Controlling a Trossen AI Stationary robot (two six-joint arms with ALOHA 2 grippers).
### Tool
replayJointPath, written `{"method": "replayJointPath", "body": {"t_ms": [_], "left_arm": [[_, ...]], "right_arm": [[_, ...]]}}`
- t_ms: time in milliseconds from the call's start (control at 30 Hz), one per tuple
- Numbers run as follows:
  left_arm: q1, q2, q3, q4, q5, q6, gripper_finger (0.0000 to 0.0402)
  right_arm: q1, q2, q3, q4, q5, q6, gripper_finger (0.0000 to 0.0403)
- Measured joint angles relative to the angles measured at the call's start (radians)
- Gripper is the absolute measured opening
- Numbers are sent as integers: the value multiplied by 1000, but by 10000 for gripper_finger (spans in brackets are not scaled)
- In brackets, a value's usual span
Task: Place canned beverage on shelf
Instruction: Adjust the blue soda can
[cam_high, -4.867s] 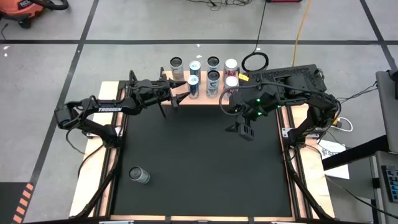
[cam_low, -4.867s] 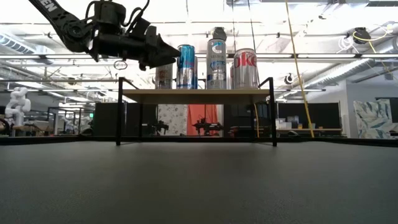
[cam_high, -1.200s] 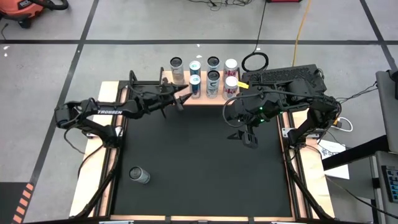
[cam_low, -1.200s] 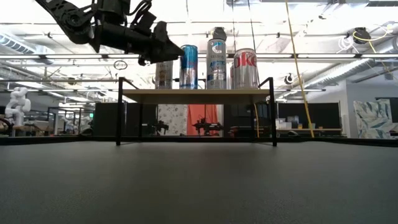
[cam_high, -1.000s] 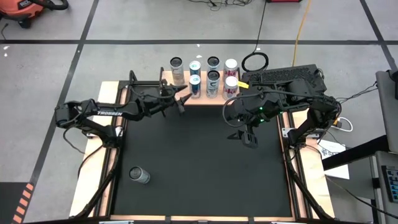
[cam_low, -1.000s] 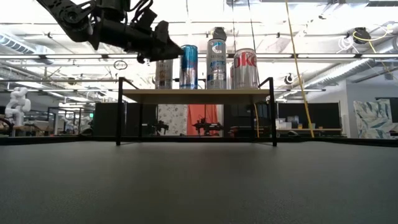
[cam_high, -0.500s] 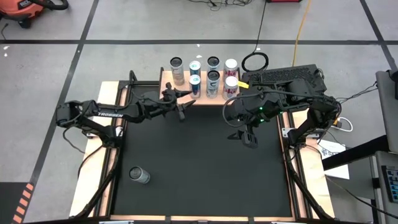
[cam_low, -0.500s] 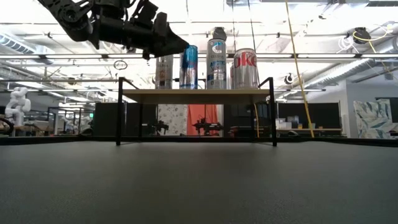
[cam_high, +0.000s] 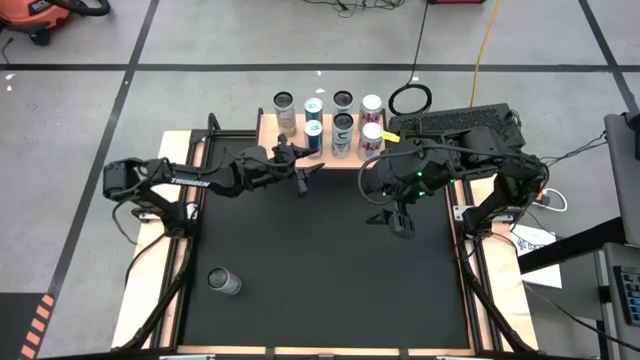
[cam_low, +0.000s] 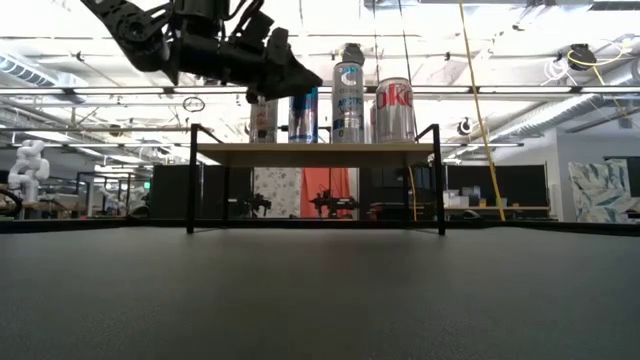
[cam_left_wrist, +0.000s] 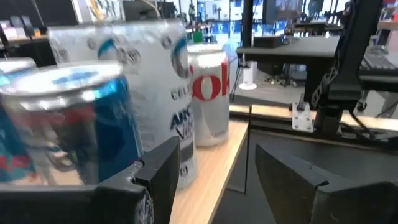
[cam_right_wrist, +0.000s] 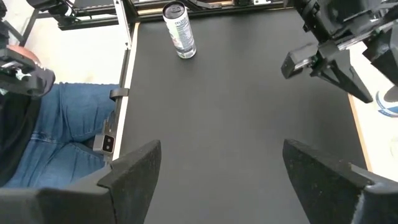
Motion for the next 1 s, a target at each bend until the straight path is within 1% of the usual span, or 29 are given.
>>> {"method": "replayJointPath", "body": {"t_ms": [133, 333, 533, 800, 1000], "left_arm": [[0, 24, 17, 3, -5, 1, 212], [3, 29, 16, 0, -87, 8, 212], [2, 29, 16, 0, -95, 7, 212], [2, 29, 16, -6, -158, 8, 212], [2, 29, 15, -43, -163, 1, 212]], "right_arm": [[0, 0, 0, 0, 0, 0, 318], [0, 0, 0, 0, 0, 0, 318], [0, 0, 0, 0, 0, 0, 318], [0, 0, 0, -1, 0, 0, 318], [0, 0, 0, -1, 0, 0, 318]]}}
